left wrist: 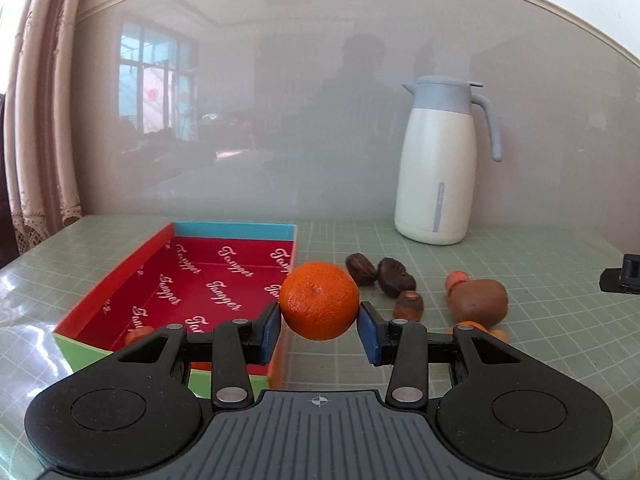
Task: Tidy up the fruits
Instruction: 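Carry the tangerine with the left gripper into the box and open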
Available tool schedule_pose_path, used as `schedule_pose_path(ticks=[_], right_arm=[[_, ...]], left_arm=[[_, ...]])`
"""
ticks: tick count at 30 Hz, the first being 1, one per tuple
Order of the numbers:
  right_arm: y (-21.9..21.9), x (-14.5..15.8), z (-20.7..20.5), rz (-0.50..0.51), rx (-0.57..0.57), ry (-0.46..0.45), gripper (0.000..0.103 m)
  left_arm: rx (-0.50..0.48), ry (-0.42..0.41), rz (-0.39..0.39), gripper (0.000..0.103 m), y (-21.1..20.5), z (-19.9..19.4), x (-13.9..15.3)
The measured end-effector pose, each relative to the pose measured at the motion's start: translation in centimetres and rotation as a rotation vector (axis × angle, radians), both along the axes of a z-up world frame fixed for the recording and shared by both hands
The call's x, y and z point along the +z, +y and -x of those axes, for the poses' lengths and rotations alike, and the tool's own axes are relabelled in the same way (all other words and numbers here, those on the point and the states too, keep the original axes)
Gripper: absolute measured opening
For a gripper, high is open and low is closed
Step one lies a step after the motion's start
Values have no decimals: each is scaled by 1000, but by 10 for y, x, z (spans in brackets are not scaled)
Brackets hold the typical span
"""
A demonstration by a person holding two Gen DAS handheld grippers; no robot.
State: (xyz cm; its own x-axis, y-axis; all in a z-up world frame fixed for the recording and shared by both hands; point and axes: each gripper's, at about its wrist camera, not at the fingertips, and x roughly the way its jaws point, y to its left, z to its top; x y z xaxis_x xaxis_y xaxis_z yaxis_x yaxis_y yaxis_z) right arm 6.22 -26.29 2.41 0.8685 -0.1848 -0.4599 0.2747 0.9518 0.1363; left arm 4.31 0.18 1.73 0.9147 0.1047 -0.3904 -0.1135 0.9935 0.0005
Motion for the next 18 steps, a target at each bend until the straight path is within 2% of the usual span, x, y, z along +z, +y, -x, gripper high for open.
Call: schedule_pose_path(ticks=[10,18], right_arm=[[15,0,-4,3,32,5,103],[28,3,-6,-1,64,-1,103]], left_arm=[[165,40,44,42,52,-9,-6],[237,83,67,42,75,-15,-13]])
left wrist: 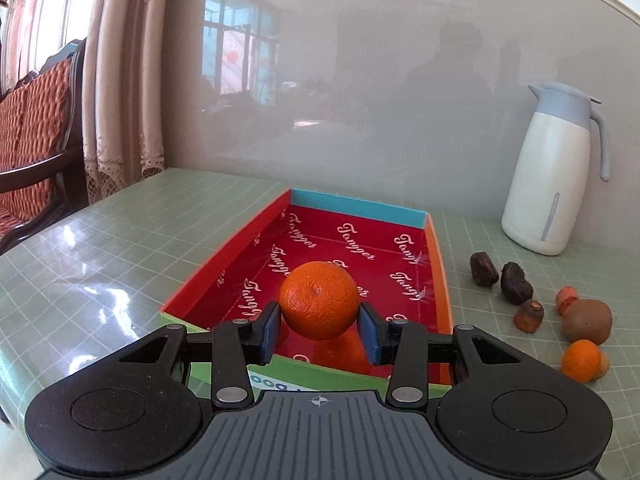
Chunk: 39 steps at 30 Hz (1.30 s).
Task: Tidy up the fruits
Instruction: 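Carry the tangerine with the left gripper into the box and open, then lift the left gripper out of the box and turn it away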
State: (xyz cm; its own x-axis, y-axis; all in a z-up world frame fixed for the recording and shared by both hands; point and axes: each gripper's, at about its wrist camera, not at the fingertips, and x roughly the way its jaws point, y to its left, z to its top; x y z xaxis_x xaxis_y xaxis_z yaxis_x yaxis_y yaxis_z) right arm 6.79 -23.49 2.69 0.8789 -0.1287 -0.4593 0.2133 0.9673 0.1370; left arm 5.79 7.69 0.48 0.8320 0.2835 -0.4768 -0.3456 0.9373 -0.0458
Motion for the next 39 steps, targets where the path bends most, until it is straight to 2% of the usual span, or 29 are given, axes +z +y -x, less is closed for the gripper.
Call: schedule_pose_path(ticks=[10,19,21,23,27,29,31,39], right_arm=[[10,1,-4,-1,22,-1,103],[10,0,-4,1,20,0,103],[11,0,-4,1,20,0,103],[11,0,-4,1,20,0,103],[11,0,-5,-1,20,1,103],[11,0,-5,-2,22,2,103],[13,0,-6,-3,25,4,103],[30,-5,-11,20,77,25,103]], left_arm=[[50,19,-10,43,13,-2,1],[76,7,23,43,22,2,5],[76,-6,16,49,23,6,7],[87,-27,1,77,22,11,10],[75,-79,-87,84,15,24,19],[73,-86,-116,95,13,29,20],[81,-83,-137,101,13,33,20],[138,-65,-154,103,26,41,21]])
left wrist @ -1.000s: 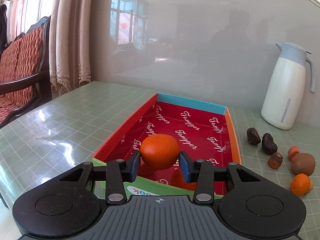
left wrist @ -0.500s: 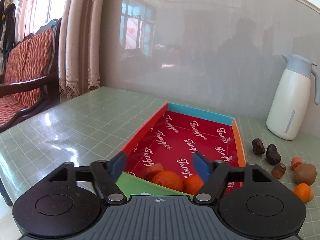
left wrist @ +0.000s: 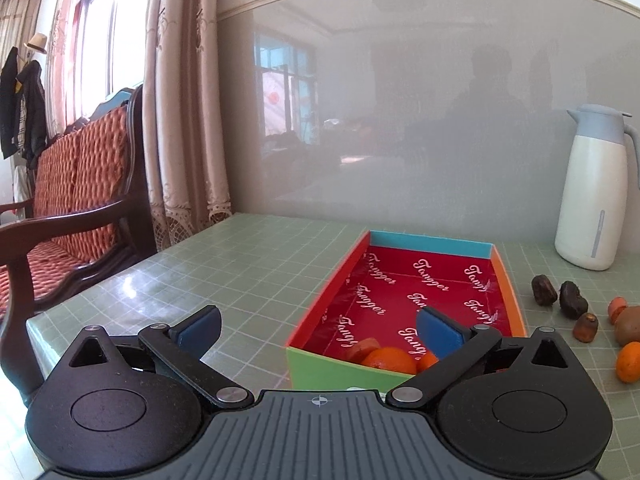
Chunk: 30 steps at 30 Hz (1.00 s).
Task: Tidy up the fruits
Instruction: 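Lift the left gripper out of the box and turn it away, then lower the right gripper onto a tangerine beside the tan fruit and close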
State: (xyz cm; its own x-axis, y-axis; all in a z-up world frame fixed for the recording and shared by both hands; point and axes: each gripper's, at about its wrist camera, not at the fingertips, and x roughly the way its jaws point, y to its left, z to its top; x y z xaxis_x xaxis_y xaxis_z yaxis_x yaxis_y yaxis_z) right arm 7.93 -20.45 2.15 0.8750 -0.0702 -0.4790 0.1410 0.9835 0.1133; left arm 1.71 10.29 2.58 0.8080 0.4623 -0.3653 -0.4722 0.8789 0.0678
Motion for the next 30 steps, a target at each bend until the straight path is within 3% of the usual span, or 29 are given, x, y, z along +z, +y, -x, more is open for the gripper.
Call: schedule_pose_path(ticks=[12,18,30], right_arm=[[38,-9,-11,52,151,47,97],[50,-17,-19,29,194,94,78],[64,-30,-34,60,167,149,80]], left_arm=[[130,6,56,103,44,13,-2],[169,7,74,103,63,21,-5],[222,20,101,103,93,34,-10]])
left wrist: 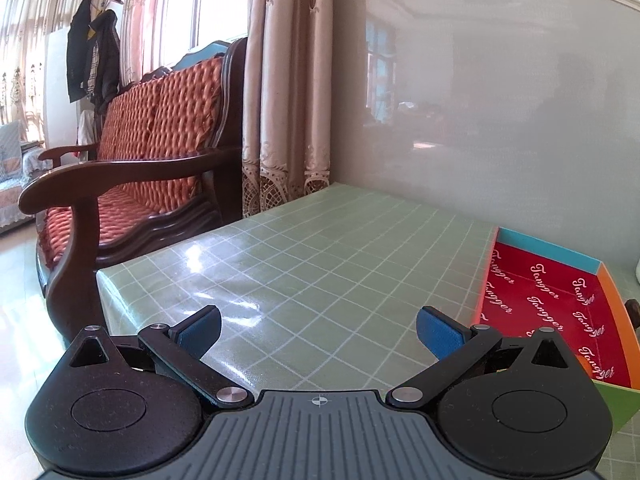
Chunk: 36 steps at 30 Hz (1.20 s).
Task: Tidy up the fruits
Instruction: 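Lower the right gripper onto a tangerine beside the tan fruit and close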
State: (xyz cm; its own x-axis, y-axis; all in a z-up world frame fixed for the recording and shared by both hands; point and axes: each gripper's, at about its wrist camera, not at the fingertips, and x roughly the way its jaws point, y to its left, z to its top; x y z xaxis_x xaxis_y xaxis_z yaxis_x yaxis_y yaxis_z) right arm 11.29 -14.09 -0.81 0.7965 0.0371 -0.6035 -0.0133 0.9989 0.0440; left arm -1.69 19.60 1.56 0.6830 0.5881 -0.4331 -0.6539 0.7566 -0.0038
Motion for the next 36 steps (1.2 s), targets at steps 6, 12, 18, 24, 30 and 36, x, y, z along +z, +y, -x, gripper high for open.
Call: schedule_pose_path(ticks=[6,12,18,24,30,36], right_arm=[[6,-7,-6,18,11,30,80],[7,-13,-10,8,27,55,73],[6,-17,-10,-7,39,56,63],[5,-16,-9,-18,41,51,62],[3,-9,-4,-34,46,22,59],[7,-9,-3,-23,59,30,59]], left_arm=[[7,0,13,103,5,2,-1],[3,0,17,103,6,3,0],[0,-2,18,103,5,3,0],[4,-2,21,103,7,2,0],[6,-3,23,103,7,3,0],[11,-2,24,103,7,3,0]])
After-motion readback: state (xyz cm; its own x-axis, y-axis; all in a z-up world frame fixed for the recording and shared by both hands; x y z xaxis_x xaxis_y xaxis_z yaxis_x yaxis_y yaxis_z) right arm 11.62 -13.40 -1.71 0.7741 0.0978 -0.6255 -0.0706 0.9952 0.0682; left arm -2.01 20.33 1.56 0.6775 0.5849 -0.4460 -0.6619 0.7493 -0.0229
